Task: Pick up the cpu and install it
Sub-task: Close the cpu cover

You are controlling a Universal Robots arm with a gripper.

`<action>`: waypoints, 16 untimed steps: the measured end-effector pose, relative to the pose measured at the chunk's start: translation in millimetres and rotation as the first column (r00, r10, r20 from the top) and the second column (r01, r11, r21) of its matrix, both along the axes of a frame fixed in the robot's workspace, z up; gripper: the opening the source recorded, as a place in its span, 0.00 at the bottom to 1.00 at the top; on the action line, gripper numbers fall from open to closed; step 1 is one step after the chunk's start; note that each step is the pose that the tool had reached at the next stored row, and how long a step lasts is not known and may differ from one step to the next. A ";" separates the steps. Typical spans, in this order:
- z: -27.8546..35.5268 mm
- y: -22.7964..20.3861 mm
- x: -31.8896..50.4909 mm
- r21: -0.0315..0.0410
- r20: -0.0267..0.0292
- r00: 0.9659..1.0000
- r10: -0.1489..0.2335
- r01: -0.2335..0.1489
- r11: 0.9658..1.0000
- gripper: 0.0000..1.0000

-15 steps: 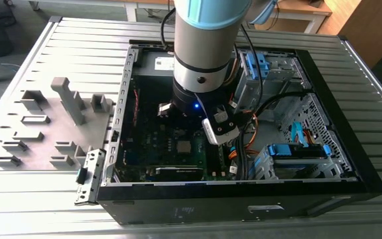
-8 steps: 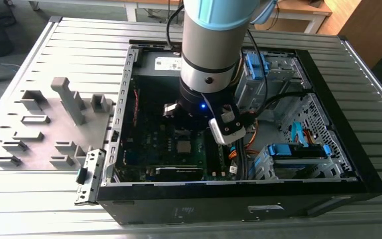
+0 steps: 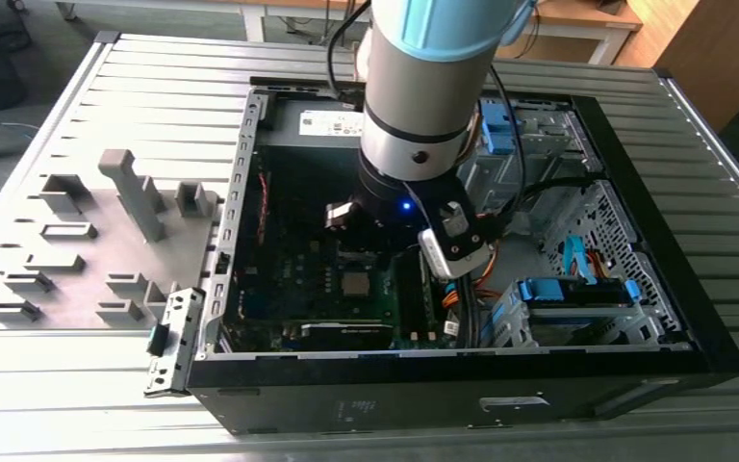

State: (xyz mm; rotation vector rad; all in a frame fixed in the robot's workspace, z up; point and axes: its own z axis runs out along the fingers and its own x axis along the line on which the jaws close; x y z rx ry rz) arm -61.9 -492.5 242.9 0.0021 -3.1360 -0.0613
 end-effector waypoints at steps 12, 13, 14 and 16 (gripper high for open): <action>-2.1 0.0 1.4 0.007 0.009 0.994 0.107 -0.107 0.994 0.11; -2.2 0.0 1.5 0.007 0.011 0.993 0.115 -0.115 0.993 0.11; -2.4 0.0 1.5 0.008 0.013 0.992 0.124 -0.124 0.992 0.11; -2.7 0.0 1.5 0.009 0.017 0.990 0.141 -0.141 0.990 0.11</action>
